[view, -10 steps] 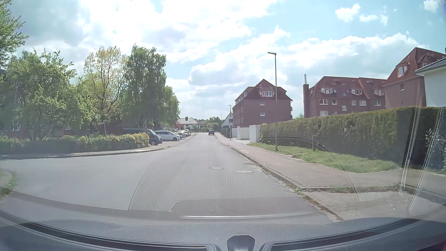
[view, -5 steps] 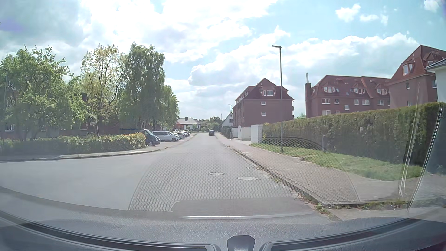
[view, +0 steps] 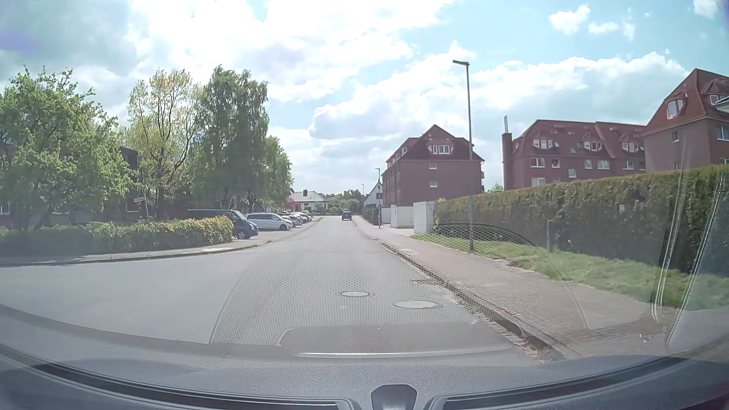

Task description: Follow the waypoints while adhering to traffic rules and regulations

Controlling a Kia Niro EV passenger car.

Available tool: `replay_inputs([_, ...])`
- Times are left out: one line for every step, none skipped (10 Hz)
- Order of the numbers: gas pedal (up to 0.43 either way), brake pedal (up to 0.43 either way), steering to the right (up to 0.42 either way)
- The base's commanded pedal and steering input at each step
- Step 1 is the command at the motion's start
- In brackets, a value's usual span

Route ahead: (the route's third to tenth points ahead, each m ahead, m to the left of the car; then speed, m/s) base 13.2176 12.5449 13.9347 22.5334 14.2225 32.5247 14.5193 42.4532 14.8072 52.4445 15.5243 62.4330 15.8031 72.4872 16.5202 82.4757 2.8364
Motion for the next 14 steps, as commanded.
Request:
replay_inputs([0.000, 0.171, -0.023])
replay_inputs([0.000, 0.159, -0.026])
replay_inputs([0.000, 0.159, -0.029])
replay_inputs([0.000, 0.159, -0.035])
replay_inputs([0.000, 0.159, -0.042])
replay_inputs([0.000, 0.159, -0.048])
replay_inputs([0.000, 0.134, -0.054])
replay_inputs([0.000, 0.116, -0.059])
replay_inputs([0.000, 0.098, -0.059])
replay_inputs([0.000, 0.091, -0.059])
replay_inputs([0.000, 0.085, -0.058])
replay_inputs([0.000, 0.079, -0.058])
replay_inputs([0.000, 0.043, -0.057])
replay_inputs([0.000, 0.037, -0.056])
